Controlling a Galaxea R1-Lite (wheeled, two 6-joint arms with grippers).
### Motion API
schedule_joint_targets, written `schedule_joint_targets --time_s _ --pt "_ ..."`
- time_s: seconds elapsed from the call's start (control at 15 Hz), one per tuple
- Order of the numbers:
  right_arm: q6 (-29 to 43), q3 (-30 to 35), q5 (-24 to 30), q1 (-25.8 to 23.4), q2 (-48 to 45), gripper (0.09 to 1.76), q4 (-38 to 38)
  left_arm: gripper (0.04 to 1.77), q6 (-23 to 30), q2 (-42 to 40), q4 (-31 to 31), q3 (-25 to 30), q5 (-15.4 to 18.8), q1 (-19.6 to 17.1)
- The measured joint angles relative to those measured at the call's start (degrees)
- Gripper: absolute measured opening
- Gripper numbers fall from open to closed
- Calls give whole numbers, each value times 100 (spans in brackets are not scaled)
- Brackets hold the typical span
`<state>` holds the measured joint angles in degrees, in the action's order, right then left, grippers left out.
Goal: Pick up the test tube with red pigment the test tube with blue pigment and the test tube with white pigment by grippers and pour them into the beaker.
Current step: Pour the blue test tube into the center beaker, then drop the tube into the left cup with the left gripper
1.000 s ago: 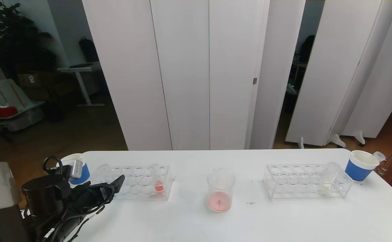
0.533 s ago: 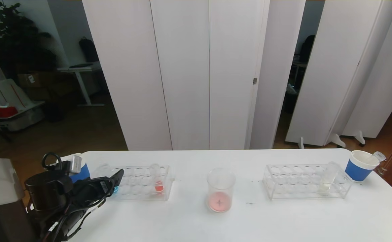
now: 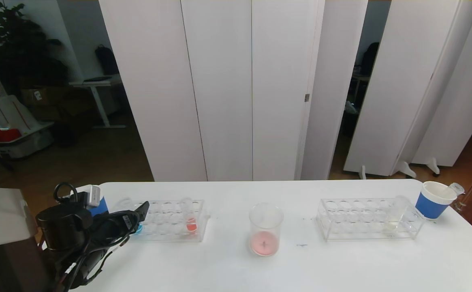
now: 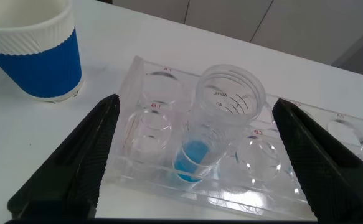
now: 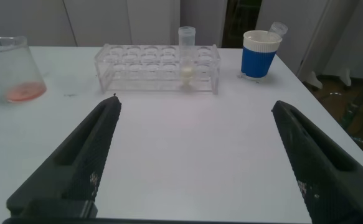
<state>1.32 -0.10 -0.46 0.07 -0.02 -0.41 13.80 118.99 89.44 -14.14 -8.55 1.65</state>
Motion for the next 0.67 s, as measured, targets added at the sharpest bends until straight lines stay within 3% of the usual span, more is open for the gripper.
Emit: schedule_joint_targets --time_s 0.47,0.53,0.6,0.67 --pt "0 0 2 0 0 174 0 173 39 50 5 -52 1 -22" --pt "-2 0 5 0 0 174 0 158 23 63 5 -55 1 -27" --pt "2 0 2 0 0 174 0 127 20 77 -4 -51 12 -20" --pt "0 0 2 0 0 174 1 83 9 80 -2 -49 26 -13"
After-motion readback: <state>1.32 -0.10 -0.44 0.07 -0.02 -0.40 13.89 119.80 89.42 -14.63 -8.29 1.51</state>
